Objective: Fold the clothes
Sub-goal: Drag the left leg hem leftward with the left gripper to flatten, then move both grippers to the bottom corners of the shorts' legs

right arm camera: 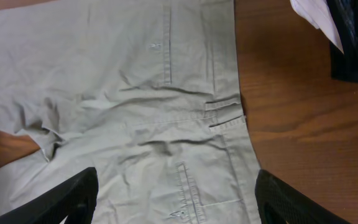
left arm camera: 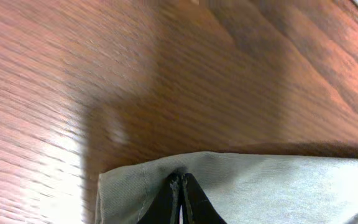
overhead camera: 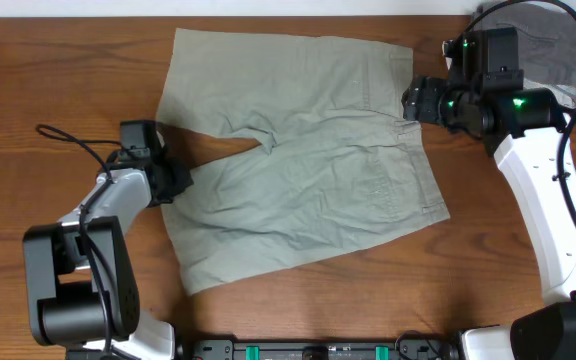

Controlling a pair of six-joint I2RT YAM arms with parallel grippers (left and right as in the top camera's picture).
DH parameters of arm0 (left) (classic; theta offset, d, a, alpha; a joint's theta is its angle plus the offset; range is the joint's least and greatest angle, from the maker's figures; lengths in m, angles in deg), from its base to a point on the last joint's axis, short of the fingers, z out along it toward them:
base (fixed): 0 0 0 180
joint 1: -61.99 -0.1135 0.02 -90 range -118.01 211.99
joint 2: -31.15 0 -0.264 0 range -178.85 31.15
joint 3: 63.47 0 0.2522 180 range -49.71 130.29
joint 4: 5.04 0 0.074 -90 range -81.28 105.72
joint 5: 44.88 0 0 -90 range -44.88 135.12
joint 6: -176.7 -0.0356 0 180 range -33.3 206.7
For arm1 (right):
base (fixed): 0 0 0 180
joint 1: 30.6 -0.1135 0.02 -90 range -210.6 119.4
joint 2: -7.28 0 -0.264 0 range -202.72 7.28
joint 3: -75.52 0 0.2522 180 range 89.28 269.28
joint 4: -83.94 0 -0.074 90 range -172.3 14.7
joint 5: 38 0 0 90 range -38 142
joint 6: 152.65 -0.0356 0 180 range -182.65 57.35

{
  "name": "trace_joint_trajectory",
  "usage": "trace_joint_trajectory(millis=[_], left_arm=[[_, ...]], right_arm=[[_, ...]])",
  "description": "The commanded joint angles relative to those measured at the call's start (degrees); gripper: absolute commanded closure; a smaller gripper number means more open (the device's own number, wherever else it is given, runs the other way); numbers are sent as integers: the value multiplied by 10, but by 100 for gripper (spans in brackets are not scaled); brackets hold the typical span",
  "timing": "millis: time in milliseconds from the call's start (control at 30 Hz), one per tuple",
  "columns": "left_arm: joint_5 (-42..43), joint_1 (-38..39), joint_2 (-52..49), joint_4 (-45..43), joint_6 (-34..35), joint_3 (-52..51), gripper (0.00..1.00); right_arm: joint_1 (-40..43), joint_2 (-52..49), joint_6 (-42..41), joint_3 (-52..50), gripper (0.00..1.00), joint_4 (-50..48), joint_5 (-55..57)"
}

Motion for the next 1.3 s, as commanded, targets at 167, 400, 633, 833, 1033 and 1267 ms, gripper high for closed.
trace_joint_trajectory(millis=[167, 400, 633, 833, 1033, 1267], left_arm=[[-50, -73, -21, 5, -12, 37, 94], [-12, -87, -17, 64, -37, 113, 18], [-12, -87, 23, 222, -34, 200, 2], [43, -85, 115, 382, 7, 219, 2], [37, -75, 216, 506, 59, 217, 2], [-29, -20, 323, 574, 179, 167, 2]], right_arm=[[-2, 2, 11, 0, 20, 2, 1], [-3, 2, 28, 0, 16, 19, 0], [-2, 2, 25, 0, 14, 52, 11], [-3, 10, -13, 0, 16, 90, 0], [-4, 20, -43, 0, 22, 167, 22], [-46, 20, -190, -8, 18, 272, 149]])
